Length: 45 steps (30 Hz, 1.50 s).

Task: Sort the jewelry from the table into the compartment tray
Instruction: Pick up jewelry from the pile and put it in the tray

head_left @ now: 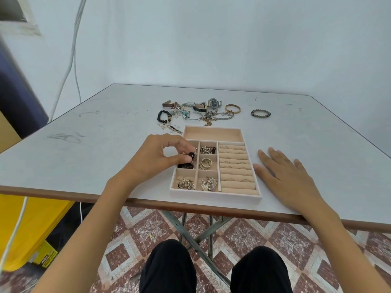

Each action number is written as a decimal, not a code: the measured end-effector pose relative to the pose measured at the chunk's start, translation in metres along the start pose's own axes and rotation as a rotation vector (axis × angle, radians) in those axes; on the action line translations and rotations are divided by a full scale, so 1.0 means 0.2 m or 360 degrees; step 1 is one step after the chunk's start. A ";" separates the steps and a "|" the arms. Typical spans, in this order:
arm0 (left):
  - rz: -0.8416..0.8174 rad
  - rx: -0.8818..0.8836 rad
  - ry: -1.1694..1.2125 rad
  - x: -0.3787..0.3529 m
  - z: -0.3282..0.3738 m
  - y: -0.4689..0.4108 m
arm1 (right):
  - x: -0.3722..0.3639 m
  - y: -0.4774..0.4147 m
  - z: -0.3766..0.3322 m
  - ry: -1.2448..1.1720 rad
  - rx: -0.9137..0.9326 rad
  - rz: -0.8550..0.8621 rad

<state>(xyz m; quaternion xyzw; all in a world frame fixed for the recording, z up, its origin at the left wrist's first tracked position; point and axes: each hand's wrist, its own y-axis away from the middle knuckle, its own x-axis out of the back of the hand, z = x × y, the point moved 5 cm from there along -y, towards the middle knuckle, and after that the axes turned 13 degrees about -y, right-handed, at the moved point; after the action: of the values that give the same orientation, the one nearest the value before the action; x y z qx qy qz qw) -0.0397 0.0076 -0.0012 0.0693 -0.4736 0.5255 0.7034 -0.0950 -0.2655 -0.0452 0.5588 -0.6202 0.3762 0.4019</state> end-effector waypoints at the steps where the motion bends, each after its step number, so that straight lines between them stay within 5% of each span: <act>1: 0.0008 -0.0012 -0.0018 0.00 0.00 0.00 | 0.00 0.00 0.00 -0.0002 0.0000 0.0003; 10: -0.0020 -0.0221 -0.0434 -0.01 0.02 -0.03 | 0.00 0.00 0.00 0.0005 -0.0006 -0.0004; 45: -0.0028 -0.0412 -0.0821 0.00 0.09 0.00 | 0.00 0.00 0.01 -0.0001 0.0000 -0.0002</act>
<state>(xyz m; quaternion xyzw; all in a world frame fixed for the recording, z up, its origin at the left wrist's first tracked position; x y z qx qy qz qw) -0.0510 -0.0037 0.0080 0.1144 -0.6993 0.4197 0.5673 -0.0948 -0.2664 -0.0461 0.5593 -0.6200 0.3757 0.4020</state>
